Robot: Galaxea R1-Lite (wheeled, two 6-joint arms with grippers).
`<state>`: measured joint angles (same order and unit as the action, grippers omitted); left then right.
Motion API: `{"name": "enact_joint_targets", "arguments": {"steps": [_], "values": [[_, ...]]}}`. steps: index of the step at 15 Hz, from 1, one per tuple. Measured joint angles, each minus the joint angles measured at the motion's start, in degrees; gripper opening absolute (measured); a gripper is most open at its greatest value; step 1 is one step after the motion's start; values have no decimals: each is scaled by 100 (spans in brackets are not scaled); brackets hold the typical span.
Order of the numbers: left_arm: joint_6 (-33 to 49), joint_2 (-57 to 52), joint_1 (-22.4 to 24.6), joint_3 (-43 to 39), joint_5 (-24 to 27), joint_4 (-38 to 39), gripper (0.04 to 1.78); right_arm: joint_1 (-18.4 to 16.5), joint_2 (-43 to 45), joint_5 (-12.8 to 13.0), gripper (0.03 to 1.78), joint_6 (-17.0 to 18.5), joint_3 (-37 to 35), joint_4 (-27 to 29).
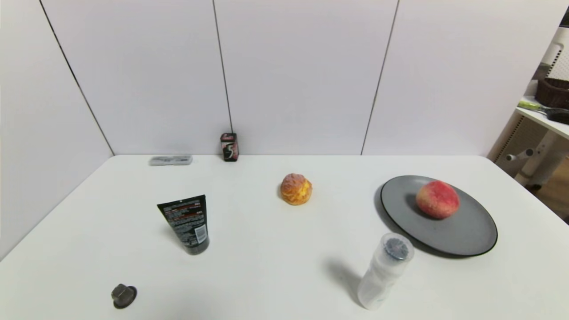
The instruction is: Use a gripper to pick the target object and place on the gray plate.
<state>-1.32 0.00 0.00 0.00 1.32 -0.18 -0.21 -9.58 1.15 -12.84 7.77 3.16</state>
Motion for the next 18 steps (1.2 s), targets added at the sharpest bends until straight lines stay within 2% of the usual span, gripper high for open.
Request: {"name": "enact_joint_targets", "arguments": {"steps": [3, 6, 10, 12, 14, 18], "values": [[2, 0, 0, 0, 0, 0, 169, 34, 672, 4, 169, 101, -542, -269], [0, 0, 0, 0, 2, 0, 169, 37, 898, -13, 169, 94, -741, -696], [2, 0, 0, 0, 0, 0, 169, 37, 972, -13, 169, 187, -769, -590], [2, 0, 0, 0, 0, 0, 169, 37, 972, -93, 169, 271, -772, -577], [2, 0, 0, 0, 0, 0, 169, 37, 974, -249, 169, 512, -774, -323], [0, 0, 0, 0, 0, 0, 169, 37, 976, -268, 169, 683, -774, -345]]}}
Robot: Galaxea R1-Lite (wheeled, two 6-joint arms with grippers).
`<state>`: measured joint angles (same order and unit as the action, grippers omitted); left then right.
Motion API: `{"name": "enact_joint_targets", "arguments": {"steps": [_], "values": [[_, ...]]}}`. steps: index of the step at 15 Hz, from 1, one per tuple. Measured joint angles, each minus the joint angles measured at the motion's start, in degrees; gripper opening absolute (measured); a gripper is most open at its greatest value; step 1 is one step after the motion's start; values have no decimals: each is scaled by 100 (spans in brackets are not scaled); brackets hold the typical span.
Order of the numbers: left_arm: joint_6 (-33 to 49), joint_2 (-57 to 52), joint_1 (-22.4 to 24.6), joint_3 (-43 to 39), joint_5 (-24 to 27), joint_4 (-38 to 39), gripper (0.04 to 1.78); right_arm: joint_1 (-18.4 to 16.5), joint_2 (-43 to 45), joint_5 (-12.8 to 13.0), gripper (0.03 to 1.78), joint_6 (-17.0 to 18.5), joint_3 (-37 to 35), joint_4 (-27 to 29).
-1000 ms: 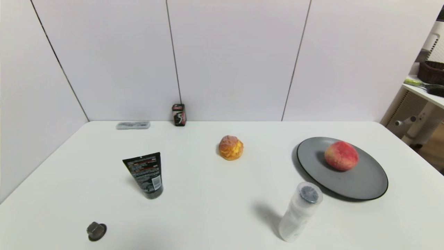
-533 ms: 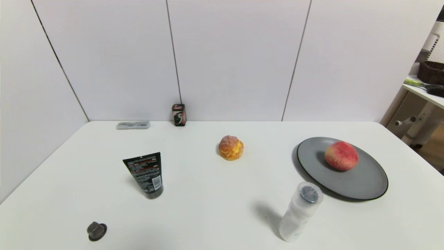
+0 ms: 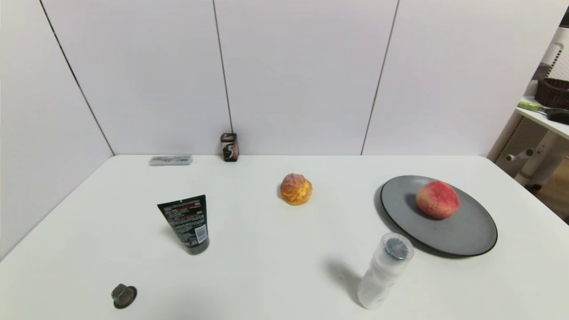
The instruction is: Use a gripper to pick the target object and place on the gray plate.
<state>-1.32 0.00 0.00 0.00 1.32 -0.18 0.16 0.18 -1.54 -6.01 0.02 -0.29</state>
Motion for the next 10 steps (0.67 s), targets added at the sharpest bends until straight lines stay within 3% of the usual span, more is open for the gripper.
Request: {"name": "enact_joint_targets", "arguments": {"steps": [4, 8, 10], "values": [[2, 0, 0, 0, 2, 0, 169, 0, 0, 17, 169, 266, -2, 27], [0, 0, 0, 0, -2, 0, 169, 0, -2, 20, 169, 152, -2, 20], [0, 0, 0, 0, 0, 0, 169, 0, -2, 22, 169, 260, -2, 29]]}}
